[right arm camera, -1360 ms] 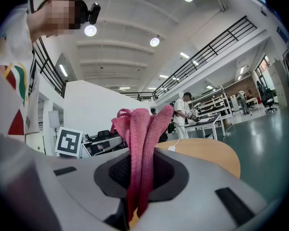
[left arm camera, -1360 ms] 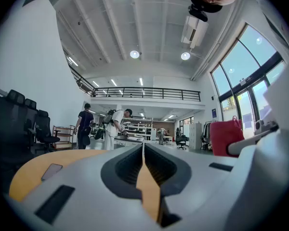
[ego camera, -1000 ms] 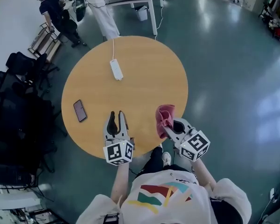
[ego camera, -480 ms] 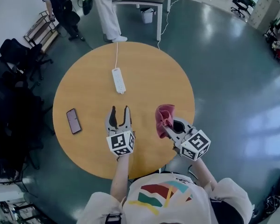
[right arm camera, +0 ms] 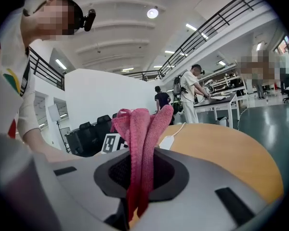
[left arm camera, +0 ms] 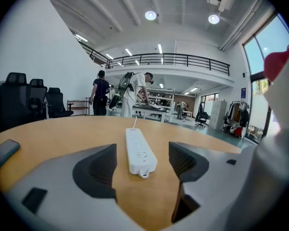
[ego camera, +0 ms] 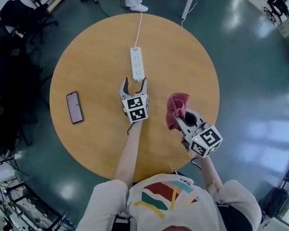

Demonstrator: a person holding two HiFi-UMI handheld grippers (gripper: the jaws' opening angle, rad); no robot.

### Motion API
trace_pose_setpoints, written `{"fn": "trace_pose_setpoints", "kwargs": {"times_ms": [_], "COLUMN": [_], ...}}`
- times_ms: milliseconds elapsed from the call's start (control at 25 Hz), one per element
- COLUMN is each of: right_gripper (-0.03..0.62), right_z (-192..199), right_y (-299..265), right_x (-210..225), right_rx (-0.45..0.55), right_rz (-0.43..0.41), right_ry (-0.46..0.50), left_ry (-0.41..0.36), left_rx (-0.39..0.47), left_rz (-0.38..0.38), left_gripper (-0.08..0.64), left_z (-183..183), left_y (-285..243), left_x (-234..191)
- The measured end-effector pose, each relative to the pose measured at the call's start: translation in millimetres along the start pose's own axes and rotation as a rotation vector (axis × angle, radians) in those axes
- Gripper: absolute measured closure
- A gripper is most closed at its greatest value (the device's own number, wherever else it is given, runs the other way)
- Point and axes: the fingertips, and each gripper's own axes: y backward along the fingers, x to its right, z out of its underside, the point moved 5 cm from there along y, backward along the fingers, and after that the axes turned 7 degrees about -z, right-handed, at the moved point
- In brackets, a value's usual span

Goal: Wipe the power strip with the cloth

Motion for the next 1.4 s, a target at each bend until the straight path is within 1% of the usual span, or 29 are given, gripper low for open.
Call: {"fn": "trace_pose_setpoints", "kwargs": {"times_ms": [80,160,280,320,360,440,520,560,680,840,960,1080,1240,1400], "right_gripper": [0.552,0.552,0.552,0.552,0.552,0.552,0.552,0.552,0.552,0.552,0.552,0.552,0.552,0.552], "right_z": [13,25,29,30,30,33,38,38,35,31,12,-3,1,13], "right_y": [-12,-7,-1,-2,-3,-8,-13,-15,-19,-15,6,26,41,48], "right_x": [10,24,32,33,37,44,45,43,35,19,12,6,-19,-48], "right_rx": [-0.01,-0.033,-0.043,-0.04,-0.04,-0.046,-0.05,-0.049,-0.048,-0.056,-0.04,-0.022,-0.017,-0.049], "right_rz": [0.014,0.02,0.031,0.038,0.045,0.061,0.07,0.069,0.051,0.029,0.028,0.028,0.005,-0.045], "right_ry": [-0.023,-0.045,-0.069,-0.076,-0.082,-0.094,-0.108,-0.112,-0.11,-0.088,-0.079,-0.072,-0.064,-0.025], "left_ry": [-0.012,-0.055,-0.181,-0.204,-0.203,-0.173,-0.165,-0.168,-0.188,-0.183,-0.186,-0.217,-0.233,-0.248], "left_rx": [-0.051,-0.121,-0.267,-0.302,-0.317,-0.313,-0.308,-0.307,-0.301,-0.267,-0.259,-0.235,-0.229,-0.231], "left_rz": [0.013,0.004,-0.07,-0.096,-0.121,-0.166,-0.186,-0.187,-0.163,-0.092,-0.071,-0.07,-0.059,-0.048], "left_gripper": [0.21,0.21,0.21,0.21,0.21,0.212,0.215,0.243,0.25,0.252,0.252,0.252,0.252,0.252], "left_z": [16,36,46,46,44,40,40,40,37,38,28,23,44,73], "left_y": [-31,-48,-61,-65,-70,-76,-76,-74,-72,-58,-29,12,83,143], "left_x": [-3,12,28,29,29,27,25,24,26,28,27,19,1,0]}}
